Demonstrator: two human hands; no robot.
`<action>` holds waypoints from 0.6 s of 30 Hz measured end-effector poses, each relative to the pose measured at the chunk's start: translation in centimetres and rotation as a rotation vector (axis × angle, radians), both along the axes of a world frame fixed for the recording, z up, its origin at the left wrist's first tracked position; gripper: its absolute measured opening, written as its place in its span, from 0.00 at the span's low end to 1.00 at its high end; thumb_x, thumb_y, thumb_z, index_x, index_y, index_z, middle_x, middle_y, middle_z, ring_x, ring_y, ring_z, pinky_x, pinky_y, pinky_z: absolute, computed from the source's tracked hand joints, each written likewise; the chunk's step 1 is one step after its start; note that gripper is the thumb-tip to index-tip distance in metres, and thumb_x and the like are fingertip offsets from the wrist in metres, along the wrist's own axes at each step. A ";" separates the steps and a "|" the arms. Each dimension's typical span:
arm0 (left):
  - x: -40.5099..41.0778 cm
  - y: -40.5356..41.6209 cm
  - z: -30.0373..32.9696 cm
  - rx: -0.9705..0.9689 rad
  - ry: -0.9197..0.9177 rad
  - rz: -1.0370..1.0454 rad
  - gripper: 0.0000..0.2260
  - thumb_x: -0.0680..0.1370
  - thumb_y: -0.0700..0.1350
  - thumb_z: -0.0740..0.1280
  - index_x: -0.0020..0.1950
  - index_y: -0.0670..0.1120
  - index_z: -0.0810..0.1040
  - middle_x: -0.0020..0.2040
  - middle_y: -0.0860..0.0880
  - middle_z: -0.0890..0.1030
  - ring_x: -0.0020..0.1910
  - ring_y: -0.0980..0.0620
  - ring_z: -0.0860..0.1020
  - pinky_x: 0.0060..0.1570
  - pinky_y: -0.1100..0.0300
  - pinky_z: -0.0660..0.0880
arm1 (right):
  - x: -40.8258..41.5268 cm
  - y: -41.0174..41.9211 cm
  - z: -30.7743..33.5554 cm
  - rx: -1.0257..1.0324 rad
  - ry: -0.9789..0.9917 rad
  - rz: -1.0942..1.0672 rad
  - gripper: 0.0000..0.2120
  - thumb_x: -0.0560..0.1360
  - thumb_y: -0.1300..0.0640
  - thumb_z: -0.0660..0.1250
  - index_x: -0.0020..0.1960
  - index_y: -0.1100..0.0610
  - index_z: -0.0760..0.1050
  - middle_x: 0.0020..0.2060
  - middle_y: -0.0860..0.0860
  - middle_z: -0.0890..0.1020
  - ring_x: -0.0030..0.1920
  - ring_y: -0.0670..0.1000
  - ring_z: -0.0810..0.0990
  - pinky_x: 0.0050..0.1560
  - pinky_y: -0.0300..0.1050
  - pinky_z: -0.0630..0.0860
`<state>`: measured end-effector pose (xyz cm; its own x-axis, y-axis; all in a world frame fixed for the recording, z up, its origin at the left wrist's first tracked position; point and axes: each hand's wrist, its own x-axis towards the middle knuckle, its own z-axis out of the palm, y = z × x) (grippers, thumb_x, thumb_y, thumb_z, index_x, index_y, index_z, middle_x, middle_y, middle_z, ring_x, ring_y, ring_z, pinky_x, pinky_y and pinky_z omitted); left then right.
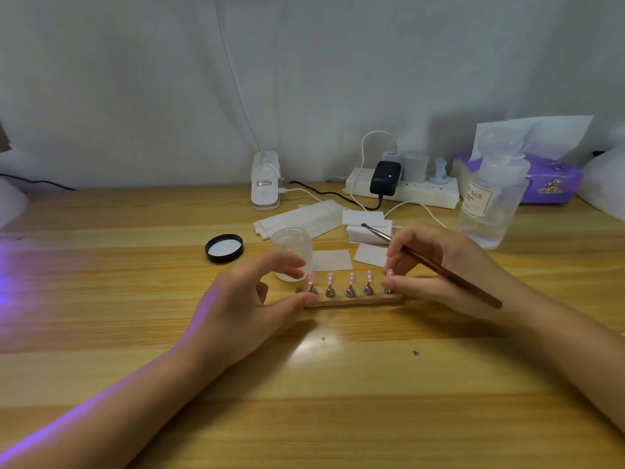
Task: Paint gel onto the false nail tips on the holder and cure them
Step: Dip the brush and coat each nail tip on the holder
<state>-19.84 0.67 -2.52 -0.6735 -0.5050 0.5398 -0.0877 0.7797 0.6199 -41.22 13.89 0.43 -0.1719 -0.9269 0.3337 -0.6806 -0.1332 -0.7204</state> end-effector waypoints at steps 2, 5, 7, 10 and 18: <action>0.0 0.0 0.0 0.014 -0.027 0.002 0.16 0.65 0.57 0.69 0.51 0.58 0.76 0.44 0.60 0.80 0.23 0.59 0.64 0.26 0.74 0.62 | -0.1 -0.1 -0.2 0.001 -0.004 0.004 0.13 0.65 0.53 0.74 0.46 0.55 0.74 0.39 0.50 0.81 0.41 0.48 0.82 0.49 0.49 0.78; 0.1 -0.1 -0.2 0.040 -0.067 0.012 0.17 0.63 0.61 0.67 0.50 0.59 0.76 0.44 0.63 0.80 0.24 0.60 0.66 0.27 0.73 0.63 | -0.1 -0.1 -0.2 -0.004 -0.015 0.017 0.15 0.64 0.52 0.74 0.47 0.55 0.74 0.39 0.51 0.81 0.41 0.48 0.82 0.49 0.48 0.78; 0.1 -0.2 -0.2 0.053 -0.098 0.031 0.17 0.63 0.62 0.67 0.49 0.60 0.76 0.44 0.65 0.80 0.25 0.62 0.67 0.29 0.71 0.64 | 0.0 -0.1 -0.1 -0.008 -0.026 0.018 0.19 0.61 0.46 0.72 0.47 0.54 0.74 0.39 0.51 0.82 0.41 0.49 0.82 0.49 0.48 0.79; 0.0 -0.3 -0.2 0.069 -0.140 0.042 0.17 0.63 0.62 0.67 0.49 0.61 0.77 0.45 0.67 0.79 0.27 0.66 0.69 0.30 0.70 0.64 | -0.2 0.0 0.0 -0.061 -0.032 -0.048 0.18 0.62 0.43 0.69 0.48 0.52 0.75 0.40 0.48 0.82 0.42 0.46 0.81 0.48 0.42 0.78; 0.0 -0.6 0.1 0.063 -0.212 0.041 0.11 0.66 0.54 0.73 0.45 0.65 0.76 0.41 0.66 0.79 0.34 0.67 0.72 0.34 0.71 0.67 | 0.8 -0.5 2.0 -0.272 -0.213 -0.187 0.13 0.70 0.42 0.57 0.43 0.45 0.78 0.29 0.45 0.81 0.26 0.41 0.74 0.31 0.27 0.71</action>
<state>-19.82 0.11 -2.40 -0.7471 -0.5622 0.3546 -0.2520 0.7332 0.6315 -40.44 13.41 2.38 -0.4215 -0.7557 0.5013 -0.5501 -0.2264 -0.8038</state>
